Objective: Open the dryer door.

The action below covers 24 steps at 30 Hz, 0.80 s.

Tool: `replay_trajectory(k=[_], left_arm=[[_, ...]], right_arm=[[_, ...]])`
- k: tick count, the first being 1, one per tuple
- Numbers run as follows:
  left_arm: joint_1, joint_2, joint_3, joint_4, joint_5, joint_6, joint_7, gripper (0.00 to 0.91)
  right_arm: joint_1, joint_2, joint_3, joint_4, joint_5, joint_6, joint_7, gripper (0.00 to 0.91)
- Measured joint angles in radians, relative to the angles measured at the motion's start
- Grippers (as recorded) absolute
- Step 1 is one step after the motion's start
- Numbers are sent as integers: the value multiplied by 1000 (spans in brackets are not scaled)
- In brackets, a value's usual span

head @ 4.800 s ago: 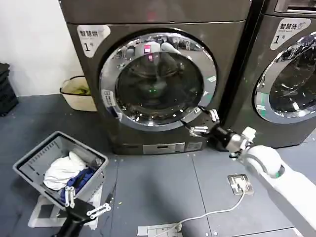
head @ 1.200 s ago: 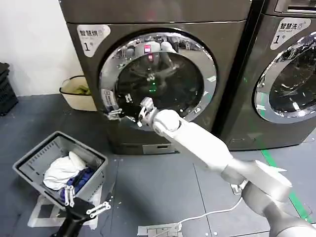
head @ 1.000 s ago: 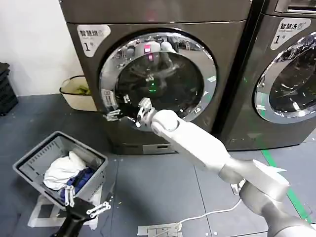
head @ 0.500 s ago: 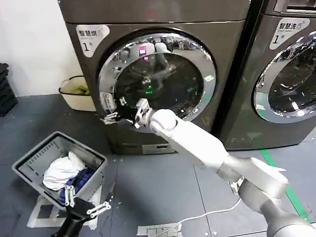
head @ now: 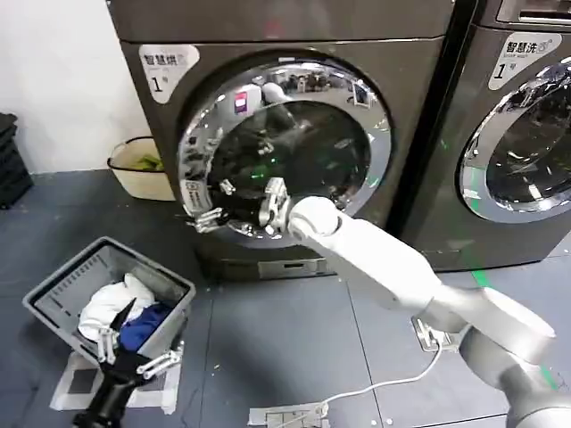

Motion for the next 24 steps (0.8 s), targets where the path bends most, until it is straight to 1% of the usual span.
replay_trajectory(k=[11,20,24], left_arm=[[-73,53,-58,55,-86,68,16,907],[-158,119,-77,108,-136,127,15,907],[-203,148,-70,135,-153,153,16,907]], right_arm=[[-11,-117,-1,138,53,-21,-104,907],[-38,-199,26,216,76,-39,-205,907],[-58,-249,46,264,80,-41,-258,907]])
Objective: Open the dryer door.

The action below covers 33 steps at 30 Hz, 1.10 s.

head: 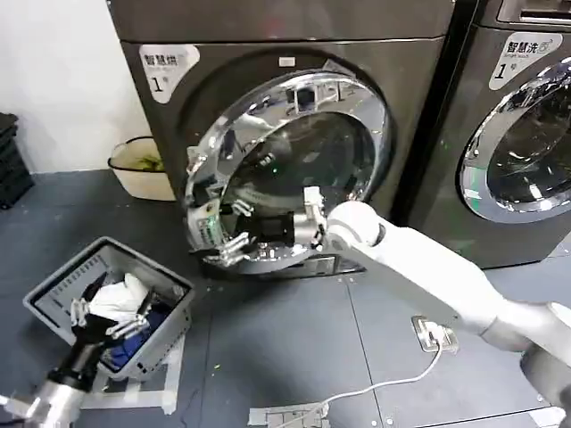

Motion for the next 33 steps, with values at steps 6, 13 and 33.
replay_trajectory(k=[6,13,33], left_arm=[[-87,65,39,49,-5,38,0,907],[-221,149,120,130,-35,72,-7,907],[-553,296,449,219,-107,98,63,907]], right_arm=[[-37,-78,34,76,-3,3,-54,907],[-104,-182,106,166,-14,19,-76,907],[-876,-420,908,401,-78,80,166,907]])
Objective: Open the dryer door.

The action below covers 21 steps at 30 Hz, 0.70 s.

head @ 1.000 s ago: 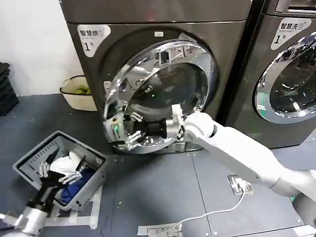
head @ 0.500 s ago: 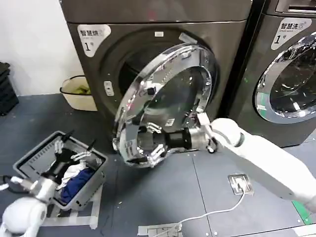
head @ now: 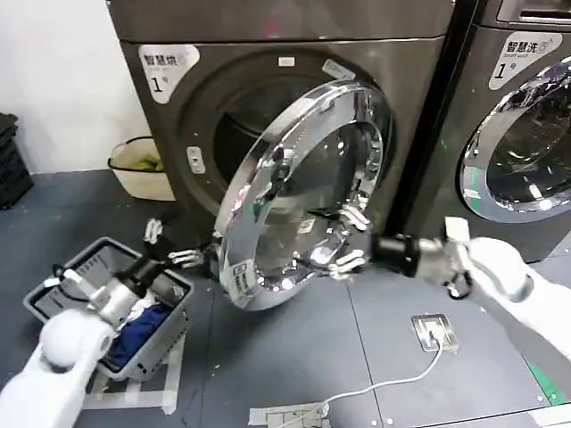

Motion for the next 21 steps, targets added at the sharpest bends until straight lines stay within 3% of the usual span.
replay_trajectory(k=[6,11,21], left_arm=[[-82,-10,99,24,-8,1,4,907],[-141,-16,172,34,-17,2,11,907],[-233,-43,296,54,-29,2,27,907]], right_arm=[[-354,67,362,55,-60,41,10,907],[-607,176,616,104,-110,91,30,907],[-881,434,938,132,-197,191,111,907]])
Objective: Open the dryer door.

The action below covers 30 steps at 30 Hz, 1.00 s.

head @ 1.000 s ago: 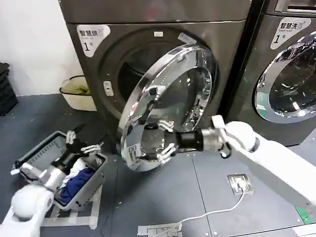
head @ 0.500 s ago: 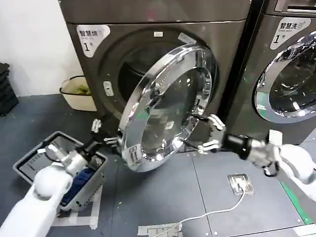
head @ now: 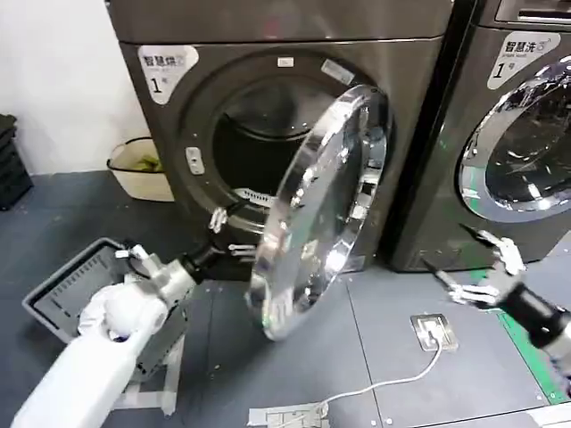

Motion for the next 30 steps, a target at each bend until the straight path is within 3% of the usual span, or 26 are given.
replay_trajectory(k=[9,16,26,30], left_arm=[[-95,-43,113,46,-4,-9,5,907],[-170,-79,210,87,-4,-15,6,907],[-271,-158,329,161,12,-13,-4,907],[-313,-194,371,194,23,-12,-11,907]], right_arm=[[-80,198,176,-40,-124,12,153,907],[-85,330,273,-101,-146,33,247,907],[-51,444,384,-198,-193,34,425,907],[-39,466,437,-239,-240,8,509,907]])
